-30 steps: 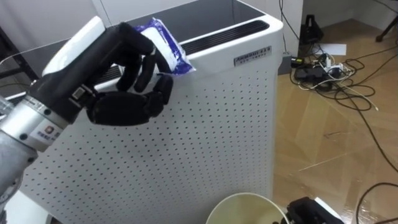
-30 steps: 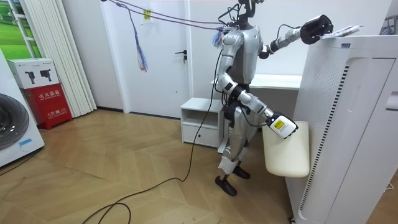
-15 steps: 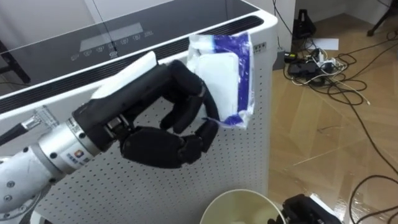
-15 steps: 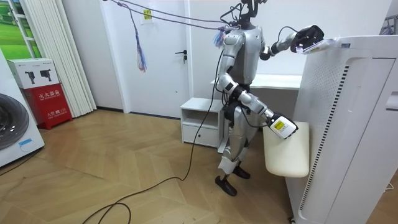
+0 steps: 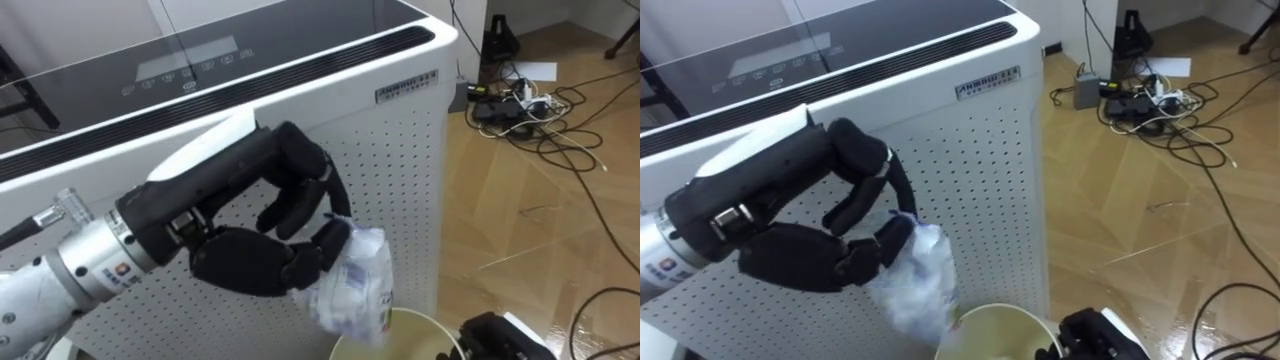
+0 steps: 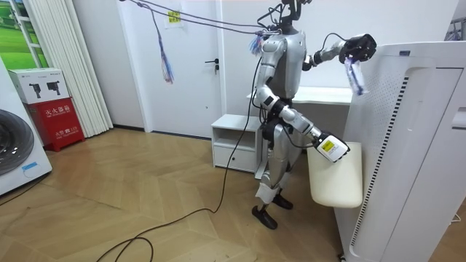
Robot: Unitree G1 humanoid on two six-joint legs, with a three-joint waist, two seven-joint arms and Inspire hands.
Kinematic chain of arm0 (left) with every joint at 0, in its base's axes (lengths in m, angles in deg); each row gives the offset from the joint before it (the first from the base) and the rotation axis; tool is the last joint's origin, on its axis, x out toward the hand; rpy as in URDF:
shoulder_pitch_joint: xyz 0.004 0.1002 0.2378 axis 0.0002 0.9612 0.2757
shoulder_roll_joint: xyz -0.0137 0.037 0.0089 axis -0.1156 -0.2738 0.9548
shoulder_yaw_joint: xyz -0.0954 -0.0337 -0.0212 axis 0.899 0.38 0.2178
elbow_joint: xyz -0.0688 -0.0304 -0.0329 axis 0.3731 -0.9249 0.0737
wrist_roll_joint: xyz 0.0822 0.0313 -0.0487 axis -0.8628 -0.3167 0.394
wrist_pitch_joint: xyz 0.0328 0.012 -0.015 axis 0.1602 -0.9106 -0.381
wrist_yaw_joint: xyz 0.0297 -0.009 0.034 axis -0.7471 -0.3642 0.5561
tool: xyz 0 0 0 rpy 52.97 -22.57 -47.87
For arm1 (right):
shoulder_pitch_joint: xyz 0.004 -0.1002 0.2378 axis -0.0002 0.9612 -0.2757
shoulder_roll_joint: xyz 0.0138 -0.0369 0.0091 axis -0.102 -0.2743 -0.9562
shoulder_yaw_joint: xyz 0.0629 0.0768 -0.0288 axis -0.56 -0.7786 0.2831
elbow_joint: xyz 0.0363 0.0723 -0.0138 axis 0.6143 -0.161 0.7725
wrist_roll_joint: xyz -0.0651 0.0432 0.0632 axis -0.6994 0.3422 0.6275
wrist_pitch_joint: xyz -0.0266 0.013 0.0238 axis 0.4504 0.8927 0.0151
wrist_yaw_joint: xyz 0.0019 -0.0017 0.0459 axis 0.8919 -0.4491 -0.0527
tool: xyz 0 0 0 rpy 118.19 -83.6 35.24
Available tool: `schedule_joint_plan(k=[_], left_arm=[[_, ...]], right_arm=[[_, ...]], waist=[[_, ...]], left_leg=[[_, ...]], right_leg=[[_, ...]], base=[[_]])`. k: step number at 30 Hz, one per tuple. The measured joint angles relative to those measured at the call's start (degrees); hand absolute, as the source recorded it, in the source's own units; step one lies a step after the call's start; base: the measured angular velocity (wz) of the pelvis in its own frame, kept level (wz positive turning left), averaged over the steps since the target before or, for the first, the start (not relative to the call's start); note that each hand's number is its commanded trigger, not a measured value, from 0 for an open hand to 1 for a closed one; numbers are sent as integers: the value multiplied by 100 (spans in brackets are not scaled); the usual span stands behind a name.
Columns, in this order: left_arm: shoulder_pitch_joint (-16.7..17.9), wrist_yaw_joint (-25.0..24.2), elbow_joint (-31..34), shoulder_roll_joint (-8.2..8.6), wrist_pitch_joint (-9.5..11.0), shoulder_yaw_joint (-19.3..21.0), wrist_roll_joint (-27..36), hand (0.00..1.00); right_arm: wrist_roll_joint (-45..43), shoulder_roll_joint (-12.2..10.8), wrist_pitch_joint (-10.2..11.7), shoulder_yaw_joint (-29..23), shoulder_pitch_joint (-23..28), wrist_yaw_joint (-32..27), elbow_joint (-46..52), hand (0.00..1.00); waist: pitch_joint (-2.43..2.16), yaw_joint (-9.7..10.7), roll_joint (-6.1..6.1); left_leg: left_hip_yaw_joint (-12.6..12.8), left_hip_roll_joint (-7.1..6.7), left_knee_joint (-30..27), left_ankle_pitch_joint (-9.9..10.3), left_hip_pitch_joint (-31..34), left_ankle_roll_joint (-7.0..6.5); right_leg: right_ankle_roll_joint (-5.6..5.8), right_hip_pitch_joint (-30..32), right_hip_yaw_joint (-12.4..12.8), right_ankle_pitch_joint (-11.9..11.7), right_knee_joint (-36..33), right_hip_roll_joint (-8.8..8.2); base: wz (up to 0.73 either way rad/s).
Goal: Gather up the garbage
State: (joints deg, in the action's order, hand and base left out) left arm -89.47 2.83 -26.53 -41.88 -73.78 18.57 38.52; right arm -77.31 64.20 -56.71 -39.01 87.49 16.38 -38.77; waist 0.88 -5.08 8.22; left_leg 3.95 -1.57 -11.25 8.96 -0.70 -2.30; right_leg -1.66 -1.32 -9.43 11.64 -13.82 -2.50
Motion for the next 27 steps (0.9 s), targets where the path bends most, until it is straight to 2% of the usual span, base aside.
schedule_joint_plan(k=[7, 13, 16, 19, 22, 24, 27], left_arm=[[117, 211, -210, 8, 58, 1, -10, 100], [204, 277, -405, 99, 103, -89, -2, 100], [224, 366, -701, 182, 159, -504, 14, 100], [230, 501, -967, 337, 159, -888, 13, 100], [230, 552, -1232, 523, 158, -1121, 13, 100], [211, 600, -1711, 640, 264, -1420, 21, 100], [215, 699, -2247, 791, 246, -1787, -4, 100]], right_arm=[[10, -40, 3, 35, 0, -157, -2, 100], [22, -237, 6, 147, 0, -531, -20, 100], [35, -266, 9, 300, -3, -612, -67, 100], [36, -328, 37, 485, -133, -608, -159, 100], [70, -530, 64, 493, -360, -619, -464, 100], [323, -658, 144, 687, -605, -664, -978, 100], [423, -768, 176, 870, -707, -679, -1255, 100]], waist=[[9, -13, -13], [-1, 31, 2], [-1, 94, 6], [10, 233, -11], [24, 320, -30], [33, 392, -43], [46, 472, -47]], left_leg=[[4, 7, -13, 0, 38, 0], [-11, 19, -59, 0, 295, 0], [3, 23, -49, 0, 334, 0], [53, 31, -55, -12, 475, -11], [69, 29, -66, -30, 616, -19], [64, 27, -66, -30, 606, -19], [71, 32, -106, -30, 730, -19]], right_leg=[[-7, 85, -23, -6, 10, 0], [-21, 291, -55, -19, -93, 2], [-21, 322, -111, -19, -93, 0], [-22, 437, -165, -19, -99, -11], [-29, 607, -150, -24, -145, -22], [-27, 612, -153, -22, -175, -29], [-27, 711, -160, -22, -185, -27]], base=[[0], [2], [6], [13], [-3], [-5], [4]])
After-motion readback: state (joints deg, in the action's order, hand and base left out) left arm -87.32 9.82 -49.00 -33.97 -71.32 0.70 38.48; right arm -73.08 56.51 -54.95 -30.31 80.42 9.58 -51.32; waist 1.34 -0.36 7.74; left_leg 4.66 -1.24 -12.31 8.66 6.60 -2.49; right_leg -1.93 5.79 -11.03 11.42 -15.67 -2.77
